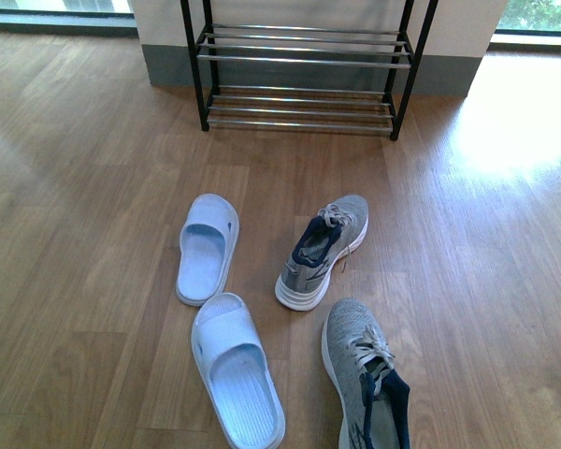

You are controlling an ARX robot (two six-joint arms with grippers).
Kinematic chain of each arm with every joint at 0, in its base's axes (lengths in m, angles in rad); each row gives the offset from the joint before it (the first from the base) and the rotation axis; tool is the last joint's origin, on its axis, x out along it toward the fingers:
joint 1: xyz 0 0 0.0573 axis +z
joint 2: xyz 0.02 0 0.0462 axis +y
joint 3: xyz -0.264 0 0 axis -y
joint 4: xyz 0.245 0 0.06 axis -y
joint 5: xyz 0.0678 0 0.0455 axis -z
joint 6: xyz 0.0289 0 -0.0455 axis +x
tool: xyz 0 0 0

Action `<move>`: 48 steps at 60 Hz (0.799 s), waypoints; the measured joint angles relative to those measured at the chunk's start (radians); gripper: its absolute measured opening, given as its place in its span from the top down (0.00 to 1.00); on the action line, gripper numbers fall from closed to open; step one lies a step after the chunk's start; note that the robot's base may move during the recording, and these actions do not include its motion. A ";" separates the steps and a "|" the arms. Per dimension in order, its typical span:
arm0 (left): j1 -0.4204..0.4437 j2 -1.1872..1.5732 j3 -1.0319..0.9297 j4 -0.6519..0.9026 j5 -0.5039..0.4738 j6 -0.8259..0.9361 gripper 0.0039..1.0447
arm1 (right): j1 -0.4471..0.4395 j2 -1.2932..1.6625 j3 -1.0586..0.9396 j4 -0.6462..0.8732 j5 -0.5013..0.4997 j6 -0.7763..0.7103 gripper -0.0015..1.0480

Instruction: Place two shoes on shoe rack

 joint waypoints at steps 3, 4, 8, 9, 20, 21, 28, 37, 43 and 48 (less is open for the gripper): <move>0.000 0.000 0.000 0.000 0.000 0.000 0.09 | 0.000 0.000 0.000 0.000 0.000 0.000 0.09; 0.000 0.000 0.000 0.000 0.000 0.000 0.09 | 0.000 0.000 0.000 0.000 0.000 0.000 0.09; 0.000 0.000 0.000 0.000 0.000 0.000 0.09 | 0.000 0.000 0.000 0.000 0.000 0.000 0.09; 0.000 0.000 0.000 0.000 0.000 0.000 0.09 | 0.000 0.000 0.000 0.000 0.000 0.000 0.09; 0.000 0.000 0.000 0.000 0.000 0.000 0.09 | 0.000 0.000 0.000 0.000 0.000 0.000 0.09; 0.000 0.000 0.000 0.000 0.000 0.000 0.09 | 0.000 0.000 0.000 0.000 0.000 0.000 0.09; 0.000 0.000 0.000 0.000 0.000 0.000 0.09 | 0.000 0.000 0.000 0.000 0.000 0.000 0.09; 0.000 0.000 0.000 0.000 0.000 0.000 0.09 | 0.000 0.000 0.000 0.000 0.000 0.000 0.09; 0.000 0.000 0.000 0.000 0.000 0.000 0.09 | 0.000 0.000 0.000 0.000 0.000 0.000 0.09; 0.000 0.000 0.000 0.000 0.000 0.000 0.09 | 0.000 0.000 0.000 0.000 0.000 0.000 0.09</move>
